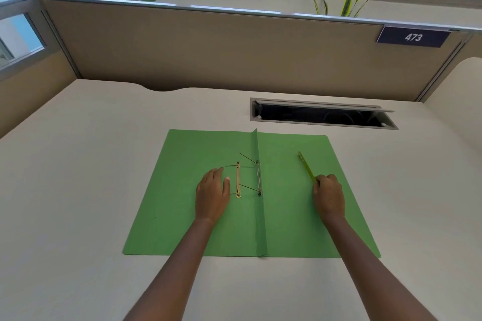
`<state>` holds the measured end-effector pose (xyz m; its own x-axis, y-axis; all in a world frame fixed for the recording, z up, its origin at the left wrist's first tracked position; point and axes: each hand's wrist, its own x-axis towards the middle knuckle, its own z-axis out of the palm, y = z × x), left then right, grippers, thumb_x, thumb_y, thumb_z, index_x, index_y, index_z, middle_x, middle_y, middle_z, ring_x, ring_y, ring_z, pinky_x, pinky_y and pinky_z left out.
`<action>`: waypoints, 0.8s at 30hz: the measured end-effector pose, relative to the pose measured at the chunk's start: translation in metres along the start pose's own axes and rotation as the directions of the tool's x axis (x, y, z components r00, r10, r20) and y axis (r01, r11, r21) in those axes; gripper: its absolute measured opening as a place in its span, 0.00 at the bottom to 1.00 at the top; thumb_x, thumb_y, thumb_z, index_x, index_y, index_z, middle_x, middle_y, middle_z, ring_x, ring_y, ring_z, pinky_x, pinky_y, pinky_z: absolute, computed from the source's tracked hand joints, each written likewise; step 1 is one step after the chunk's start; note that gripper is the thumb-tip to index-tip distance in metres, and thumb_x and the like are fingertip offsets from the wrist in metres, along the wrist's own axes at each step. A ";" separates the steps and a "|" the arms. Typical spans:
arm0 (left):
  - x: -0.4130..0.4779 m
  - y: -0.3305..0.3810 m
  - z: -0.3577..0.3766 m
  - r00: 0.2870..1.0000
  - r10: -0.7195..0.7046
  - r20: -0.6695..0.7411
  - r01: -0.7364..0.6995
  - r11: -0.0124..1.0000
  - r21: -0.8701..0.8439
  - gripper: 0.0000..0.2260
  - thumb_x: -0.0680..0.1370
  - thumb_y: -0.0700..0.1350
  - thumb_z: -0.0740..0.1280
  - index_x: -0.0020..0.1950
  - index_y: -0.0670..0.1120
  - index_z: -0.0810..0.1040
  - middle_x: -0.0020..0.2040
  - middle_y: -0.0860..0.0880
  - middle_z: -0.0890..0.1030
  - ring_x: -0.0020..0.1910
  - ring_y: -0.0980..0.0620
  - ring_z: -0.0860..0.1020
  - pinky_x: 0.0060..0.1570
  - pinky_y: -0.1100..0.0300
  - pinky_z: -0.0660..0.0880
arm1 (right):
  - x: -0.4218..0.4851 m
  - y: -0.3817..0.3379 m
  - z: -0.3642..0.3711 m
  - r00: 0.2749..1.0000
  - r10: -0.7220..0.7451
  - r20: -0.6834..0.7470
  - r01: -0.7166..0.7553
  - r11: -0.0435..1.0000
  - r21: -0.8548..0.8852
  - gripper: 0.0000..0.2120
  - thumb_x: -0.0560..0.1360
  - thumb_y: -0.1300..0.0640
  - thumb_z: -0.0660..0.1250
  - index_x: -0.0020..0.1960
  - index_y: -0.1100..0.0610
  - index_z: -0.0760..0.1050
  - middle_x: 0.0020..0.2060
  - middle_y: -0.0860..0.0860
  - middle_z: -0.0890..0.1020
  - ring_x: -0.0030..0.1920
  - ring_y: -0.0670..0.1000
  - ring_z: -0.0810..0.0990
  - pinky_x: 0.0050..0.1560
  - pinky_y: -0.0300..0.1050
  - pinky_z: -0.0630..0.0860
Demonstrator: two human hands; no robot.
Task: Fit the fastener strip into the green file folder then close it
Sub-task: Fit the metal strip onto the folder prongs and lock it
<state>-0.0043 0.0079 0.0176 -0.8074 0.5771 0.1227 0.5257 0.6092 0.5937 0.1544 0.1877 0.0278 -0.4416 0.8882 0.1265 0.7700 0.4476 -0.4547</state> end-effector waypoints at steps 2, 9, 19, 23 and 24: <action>0.004 0.009 -0.005 0.998 -0.002 -0.061 -0.003 0.997 -0.080 0.16 0.80 0.41 0.58 0.66 0.39 0.71 0.66 0.42 0.75 0.66 0.46 0.72 0.65 0.53 0.69 | -0.001 -0.005 -0.002 0.999 0.040 -0.011 -0.037 0.983 0.180 0.11 0.76 0.68 0.59 0.54 0.71 0.76 0.49 0.67 0.79 0.46 0.63 0.77 0.44 0.49 0.72; 0.012 0.055 -0.011 0.983 0.092 -0.157 -0.136 0.946 -0.293 0.12 0.80 0.39 0.58 0.59 0.38 0.77 0.56 0.41 0.80 0.54 0.47 0.78 0.52 0.61 0.73 | -0.027 -0.045 -0.005 0.913 0.099 0.397 -0.377 0.580 0.722 0.09 0.76 0.65 0.61 0.54 0.65 0.76 0.37 0.53 0.77 0.36 0.48 0.74 0.35 0.39 0.70; 0.020 0.077 -0.012 0.975 -0.132 0.178 0.221 0.643 -0.734 0.08 0.80 0.40 0.61 0.42 0.43 0.74 0.34 0.48 0.74 0.32 0.54 0.72 0.32 0.66 0.70 | -0.044 -0.069 -0.017 0.860 -0.222 0.459 -0.209 0.668 0.714 0.06 0.77 0.61 0.61 0.46 0.58 0.77 0.35 0.48 0.79 0.34 0.43 0.75 0.30 0.29 0.74; 0.024 0.074 -0.013 0.973 -0.071 0.220 0.204 0.712 -0.672 0.07 0.80 0.42 0.60 0.48 0.40 0.76 0.32 0.51 0.73 0.31 0.57 0.71 0.30 0.66 0.68 | -0.038 -0.071 -0.016 0.890 -0.207 0.406 -0.169 0.677 0.716 0.09 0.76 0.62 0.64 0.51 0.66 0.78 0.33 0.49 0.78 0.33 0.44 0.74 0.29 0.29 0.72; 0.028 0.072 -0.013 0.978 -0.085 0.192 0.190 0.745 -0.639 0.09 0.80 0.42 0.60 0.49 0.39 0.77 0.32 0.51 0.73 0.31 0.57 0.71 0.30 0.66 0.68 | -0.036 -0.072 -0.016 0.900 -0.186 0.393 -0.175 0.674 0.718 0.09 0.76 0.62 0.64 0.51 0.67 0.78 0.32 0.49 0.77 0.32 0.44 0.73 0.30 0.33 0.71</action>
<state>0.0076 0.0604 0.0742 -0.7824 0.6172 -0.0831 0.0670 0.2161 0.9741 0.1223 0.1251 0.0695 -0.7217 0.6760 -0.1486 0.2653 0.0719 -0.9615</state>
